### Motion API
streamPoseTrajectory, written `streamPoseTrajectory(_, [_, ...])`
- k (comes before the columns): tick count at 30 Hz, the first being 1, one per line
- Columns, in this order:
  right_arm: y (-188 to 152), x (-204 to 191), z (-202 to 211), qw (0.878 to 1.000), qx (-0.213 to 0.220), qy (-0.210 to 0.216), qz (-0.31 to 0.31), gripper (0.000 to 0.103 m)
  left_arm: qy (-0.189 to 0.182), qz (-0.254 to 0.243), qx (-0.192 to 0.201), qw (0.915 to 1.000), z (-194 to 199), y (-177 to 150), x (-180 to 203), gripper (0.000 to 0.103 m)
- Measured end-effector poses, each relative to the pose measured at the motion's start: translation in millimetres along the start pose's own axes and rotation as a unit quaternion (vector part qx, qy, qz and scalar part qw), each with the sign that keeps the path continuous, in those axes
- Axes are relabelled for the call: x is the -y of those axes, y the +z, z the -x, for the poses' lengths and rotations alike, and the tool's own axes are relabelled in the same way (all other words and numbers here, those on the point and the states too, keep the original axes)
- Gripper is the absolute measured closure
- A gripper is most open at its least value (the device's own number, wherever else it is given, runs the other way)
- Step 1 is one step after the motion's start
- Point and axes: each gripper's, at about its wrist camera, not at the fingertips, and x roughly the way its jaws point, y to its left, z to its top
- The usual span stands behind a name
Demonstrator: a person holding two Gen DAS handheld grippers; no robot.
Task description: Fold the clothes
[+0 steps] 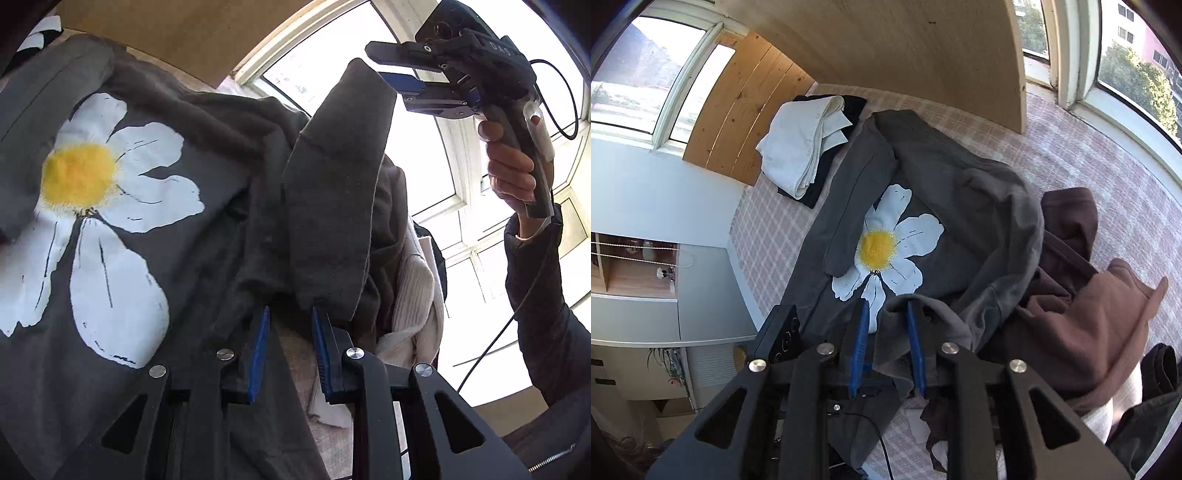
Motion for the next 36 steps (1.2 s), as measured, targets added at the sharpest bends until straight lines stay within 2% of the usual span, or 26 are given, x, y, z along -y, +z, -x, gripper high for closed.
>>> streamPoseTrajectory(2, [9.7, -0.4, -2.9, 1.0, 0.0, -0.019, 0.015, 0.077, 0.019, -0.003, 0.006, 0.9998, 5.0, -3.5, -2.6, 0.082])
streamPoseTrajectory(6, [11.7, 11.3, 7.9, 0.999, -0.003, -0.028, 0.034, 0.07, 0.031, -0.002, 0.016, 0.9994, 12.9, -3.1, -0.2, 0.08])
streamPoseTrajectory(7, [11.1, 14.9, 9.1, 0.998, -0.004, -0.055, 0.04, 0.063, 0.036, -0.01, 0.017, 0.9992, 13.7, -1.6, 3.0, 0.078])
streamPoseTrajectory(9, [8.9, 26.7, 2.2, 0.991, -0.022, -0.126, 0.036, 0.061, 0.054, -0.026, 0.019, 0.998, 13.4, 2.3, 8.4, 0.077])
streamPoseTrajectory(10, [9.4, 33.9, -2.3, 0.991, -0.031, -0.126, 0.02, 0.061, 0.055, -0.029, 0.016, 0.998, 11.7, 4.2, 8.6, 0.076])
streamPoseTrajectory(13, [12.2, 54.1, -14.2, 0.994, -0.047, -0.089, -0.043, 0.061, 0.062, -0.037, 0.011, 0.9973, 6.7, 8.5, 9.9, 0.076])
streamPoseTrajectory(18, [14.9, 58.6, -36.1, 0.988, -0.066, -0.067, -0.126, 0.061, 0.083, -0.063, 0.011, 0.9944, 7.2, 11.5, 12.2, 0.076])
streamPoseTrajectory(20, [16.8, 54.8, -44.7, 0.983, -0.072, -0.096, -0.138, 0.061, 0.087, -0.071, 0.009, 0.9936, 9.6, 11.9, 11.8, 0.075])
streamPoseTrajectory(22, [21.8, 48.5, -48.4, 0.979, -0.068, -0.143, -0.131, 0.061, 0.092, -0.078, 0.008, 0.9927, 12.1, 12.3, 11.4, 0.074])
streamPoseTrajectory(24, [28.4, 35.8, -49.2, 0.973, -0.068, -0.202, -0.086, 0.061, 0.096, -0.085, 0.006, 0.9917, 14.5, 12.7, 11.0, 0.074])
streamPoseTrajectory(25, [31.3, 21.4, -50.2, 0.967, -0.065, -0.244, -0.031, 0.061, 0.098, -0.088, 0.006, 0.9913, 15.7, 13.0, 10.6, 0.074])
streamPoseTrajectory(27, [30.5, -8.1, -59.2, 0.949, -0.068, -0.29, 0.103, 0.061, 0.096, -0.085, 0.003, 0.9917, 15.8, 15.8, 7.5, 0.074])
streamPoseTrajectory(28, [29.2, -22.1, -64.8, 0.934, -0.072, -0.306, 0.17, 0.061, 0.095, -0.084, 0.001, 0.992, 15.1, 17.4, 6.3, 0.074])
streamPoseTrajectory(29, [28.2, -29.1, -71.0, 0.924, -0.084, -0.309, 0.211, 0.061, 0.098, -0.086, -0.002, 0.9915, 14.3, 18.4, 6.1, 0.074])
streamPoseTrajectory(34, [21.6, -24.2, -100.8, 0.905, -0.177, -0.266, 0.279, 0.061, 0.097, -0.089, -0.013, 0.9912, 14.9, 21.7, 3.4, 0.074])
streamPoseTrajectory(36, [16.4, -17.6, -105.9, 0.898, -0.195, -0.262, 0.294, 0.061, 0.098, -0.092, -0.014, 0.9908, 15.9, 22.0, 2.1, 0.073])
